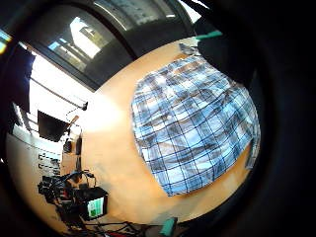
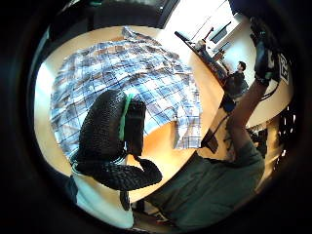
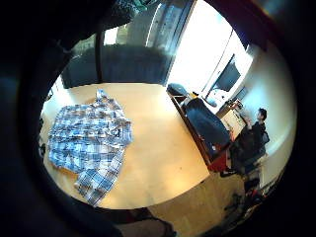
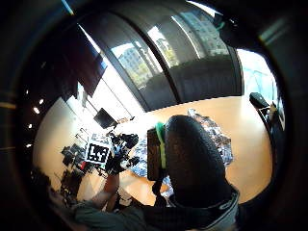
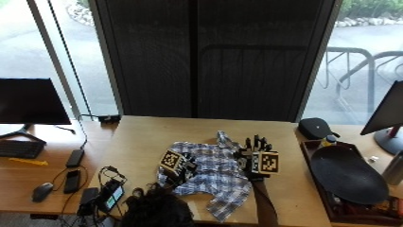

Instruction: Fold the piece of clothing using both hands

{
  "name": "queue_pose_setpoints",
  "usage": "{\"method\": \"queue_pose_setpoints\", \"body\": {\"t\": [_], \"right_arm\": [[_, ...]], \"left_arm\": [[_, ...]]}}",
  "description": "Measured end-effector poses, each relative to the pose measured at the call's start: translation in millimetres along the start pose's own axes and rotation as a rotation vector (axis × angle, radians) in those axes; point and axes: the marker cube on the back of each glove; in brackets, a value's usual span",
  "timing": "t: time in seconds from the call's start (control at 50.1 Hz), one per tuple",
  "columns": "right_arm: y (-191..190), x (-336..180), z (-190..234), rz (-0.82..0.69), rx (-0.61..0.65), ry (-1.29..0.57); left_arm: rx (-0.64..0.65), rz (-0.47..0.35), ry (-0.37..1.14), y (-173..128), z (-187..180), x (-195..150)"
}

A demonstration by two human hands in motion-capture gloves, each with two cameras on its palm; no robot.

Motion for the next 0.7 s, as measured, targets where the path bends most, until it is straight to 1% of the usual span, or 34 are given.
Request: {"method": "queue_pose_setpoints", "body": {"t": [0.04, 0.06, 0.12, 0.18, 0.2, 0.259, 0.279, 0.339, 0.379, 0.479, 0.579, 0.619, 0.659, 0.679, 0.699], "right_arm": [[-0.9, -5.4, 2.9, -0.016, -0.003, 0.000], [-1.4, -8.1, 4.3, -0.025, -0.004, 0.001], [-2.2, -16.2, 6.1, -0.045, -0.013, -0.002], [-2.4, -21.9, 5.2, -0.052, -0.027, -0.005], [-2.4, -23.1, 4.8, -0.051, -0.032, -0.007], [-3.1, -23.8, 5.6, -0.051, -0.050, -0.016], [-3.6, -23.1, 6.6, -0.054, -0.056, -0.017], [-3.3, -20.7, 9.8, -0.057, -0.083, -0.009], [-1.1, -19.0, 13.1, -0.057, -0.110, 0.004], [4.4, -20.8, 14.5, -0.069, -0.156, 0.009], [23.6, -31.7, 26.1, -0.133, -0.264, -0.010], [27.2, -30.9, 31.6, -0.164, -0.266, 0.025], [27.9, -26.9, 37.8, -0.208, -0.231, 0.099], [34.0, -27.1, 42.5, -0.228, -0.245, 0.120], [45.8, -30.0, 48.5, -0.241, -0.297, 0.115]], "left_arm": [[-0.056, -0.001, 0.142, 11.8, 4.4, 18.5], [-0.057, -0.001, 0.157, 14.1, 5.5, 20.2], [-0.012, -0.004, 0.084, 13.3, 1.3, 9.2], [-0.034, -0.014, 0.173, 18.2, 2.8, 17.4], [-0.032, -0.019, 0.174, 17.8, 3.0, 15.9], [-0.005, -0.036, 0.081, 11.6, -3.7, -2.8], [-0.016, -0.041, 0.097, 11.7, -6.6, -3.3], [-0.083, -0.059, 0.213, 16.7, -13.7, 2.5], [-0.107, -0.074, 0.238, 18.8, -18.1, -1.1], [-0.132, -0.097, 0.254, 22.0, -24.9, -5.7], [-0.209, -0.109, 0.269, 35.3, -32.1, -7.2], [-0.241, -0.104, 0.259, 42.0, -31.0, -6.7], [-0.277, -0.096, 0.245, 50.9, -26.0, -5.4], [-0.298, -0.090, 0.236, 56.6, -21.7, -4.3], [-0.318, -0.084, 0.227, 62.8, -16.4, -3.0]]}}
